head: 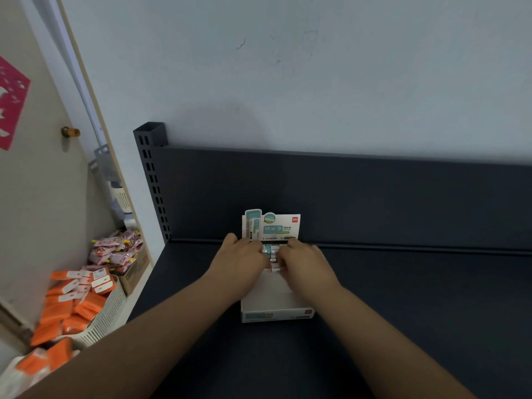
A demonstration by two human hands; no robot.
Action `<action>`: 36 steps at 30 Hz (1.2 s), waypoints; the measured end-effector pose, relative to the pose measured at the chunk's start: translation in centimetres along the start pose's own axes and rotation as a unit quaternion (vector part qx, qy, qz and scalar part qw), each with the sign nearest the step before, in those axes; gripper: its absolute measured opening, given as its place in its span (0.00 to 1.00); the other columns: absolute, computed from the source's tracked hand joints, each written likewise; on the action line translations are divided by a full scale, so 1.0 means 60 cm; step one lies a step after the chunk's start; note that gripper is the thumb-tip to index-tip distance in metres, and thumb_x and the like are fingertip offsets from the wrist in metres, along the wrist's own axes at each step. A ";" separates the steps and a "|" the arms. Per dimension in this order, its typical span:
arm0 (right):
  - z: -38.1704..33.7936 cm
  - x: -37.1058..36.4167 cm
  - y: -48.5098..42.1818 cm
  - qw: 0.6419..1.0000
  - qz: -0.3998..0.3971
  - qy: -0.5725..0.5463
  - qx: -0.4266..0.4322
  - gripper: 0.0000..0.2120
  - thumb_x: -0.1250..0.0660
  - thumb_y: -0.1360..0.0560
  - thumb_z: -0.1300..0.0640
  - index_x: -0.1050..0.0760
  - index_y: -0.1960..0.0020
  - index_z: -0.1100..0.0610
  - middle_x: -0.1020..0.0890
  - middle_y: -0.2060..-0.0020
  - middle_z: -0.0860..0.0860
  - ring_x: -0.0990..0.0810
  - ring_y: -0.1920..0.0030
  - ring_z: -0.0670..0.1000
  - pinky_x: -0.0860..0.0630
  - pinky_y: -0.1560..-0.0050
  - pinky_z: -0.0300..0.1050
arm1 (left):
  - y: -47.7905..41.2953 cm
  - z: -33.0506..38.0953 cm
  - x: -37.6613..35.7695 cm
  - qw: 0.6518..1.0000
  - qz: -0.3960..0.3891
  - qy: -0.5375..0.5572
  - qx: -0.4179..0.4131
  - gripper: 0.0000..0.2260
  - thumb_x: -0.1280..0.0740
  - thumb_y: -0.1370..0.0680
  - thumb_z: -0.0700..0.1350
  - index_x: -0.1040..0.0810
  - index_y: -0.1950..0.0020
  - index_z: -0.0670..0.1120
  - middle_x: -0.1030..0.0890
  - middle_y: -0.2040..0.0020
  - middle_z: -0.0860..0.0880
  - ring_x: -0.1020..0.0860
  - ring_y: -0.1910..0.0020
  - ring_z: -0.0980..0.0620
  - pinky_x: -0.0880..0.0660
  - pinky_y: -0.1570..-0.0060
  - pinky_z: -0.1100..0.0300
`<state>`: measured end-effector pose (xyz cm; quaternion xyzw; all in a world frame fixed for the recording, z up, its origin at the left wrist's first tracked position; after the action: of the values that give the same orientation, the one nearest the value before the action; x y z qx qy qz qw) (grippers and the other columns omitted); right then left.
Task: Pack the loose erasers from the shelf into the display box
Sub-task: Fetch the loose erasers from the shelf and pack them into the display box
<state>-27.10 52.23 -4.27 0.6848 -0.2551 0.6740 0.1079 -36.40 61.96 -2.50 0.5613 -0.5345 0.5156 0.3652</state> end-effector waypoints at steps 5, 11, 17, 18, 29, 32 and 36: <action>-0.001 0.006 -0.002 1.000 -0.016 0.000 0.006 0.09 0.36 0.24 0.57 0.23 0.45 0.57 0.23 0.48 0.54 0.23 0.48 0.56 0.31 0.50 0.47 | 0.002 0.002 0.003 1.000 -0.006 -0.015 0.000 0.12 0.40 0.20 0.45 0.23 0.39 0.55 0.24 0.47 0.51 0.27 0.45 0.49 0.40 0.45 0.52; -0.004 -0.003 0.000 1.000 -0.006 0.000 -0.016 0.09 0.39 0.24 0.66 0.24 0.46 0.59 0.23 0.48 0.55 0.24 0.49 0.56 0.32 0.56 0.46 | 0.003 0.000 -0.002 0.999 -0.010 -0.042 0.025 0.10 0.39 0.22 0.41 0.21 0.47 0.51 0.22 0.49 0.51 0.25 0.49 0.49 0.40 0.45 0.53; -0.006 0.001 0.006 1.000 0.000 0.005 -0.007 0.09 0.38 0.25 0.65 0.25 0.46 0.58 0.24 0.48 0.54 0.24 0.48 0.55 0.31 0.57 0.46 | 0.005 -0.005 -0.008 0.998 -0.008 -0.039 0.041 0.09 0.39 0.22 0.42 0.20 0.50 0.52 0.22 0.51 0.53 0.25 0.49 0.50 0.40 0.45 0.53; -0.007 0.003 0.007 1.000 0.000 0.009 -0.003 0.10 0.38 0.25 0.65 0.26 0.46 0.57 0.24 0.48 0.53 0.24 0.48 0.55 0.33 0.57 0.45 | 0.005 -0.004 -0.008 0.998 -0.011 -0.045 0.040 0.09 0.39 0.22 0.42 0.20 0.49 0.52 0.22 0.50 0.53 0.25 0.49 0.50 0.39 0.44 0.53; -0.014 0.001 0.014 1.000 0.011 0.014 -0.019 0.10 0.39 0.24 0.63 0.25 0.45 0.56 0.22 0.48 0.53 0.23 0.49 0.54 0.35 0.59 0.43 | 0.007 -0.008 -0.007 0.999 -0.019 -0.028 0.033 0.09 0.37 0.23 0.42 0.21 0.47 0.52 0.23 0.48 0.52 0.26 0.47 0.50 0.39 0.41 0.52; -0.017 0.009 0.017 0.999 0.025 0.024 -0.009 0.07 0.39 0.23 0.59 0.25 0.47 0.54 0.21 0.50 0.51 0.23 0.50 0.53 0.36 0.56 0.45 | 0.008 -0.007 -0.001 0.999 -0.012 0.010 0.032 0.08 0.38 0.23 0.42 0.25 0.46 0.52 0.23 0.49 0.52 0.25 0.48 0.50 0.38 0.42 0.53; -0.021 0.025 0.029 0.999 0.051 -0.004 -0.005 0.07 0.39 0.23 0.53 0.25 0.47 0.51 0.20 0.50 0.48 0.24 0.49 0.52 0.34 0.51 0.47 | 0.017 -0.006 0.007 0.995 0.040 0.081 0.040 0.09 0.39 0.22 0.45 0.29 0.42 0.53 0.24 0.47 0.54 0.26 0.48 0.52 0.38 0.45 0.55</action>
<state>-29.09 51.08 -3.05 0.6732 -0.2932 0.6747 0.0759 -37.49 62.04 -2.16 0.5104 -0.5038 0.5945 0.3635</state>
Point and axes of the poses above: each hand's wrist, its own y-axis away from the middle knuckle, its own x-axis out of the back of the hand, z = x × y, the point moved 3 cm from there along -y, towards the middle knuckle
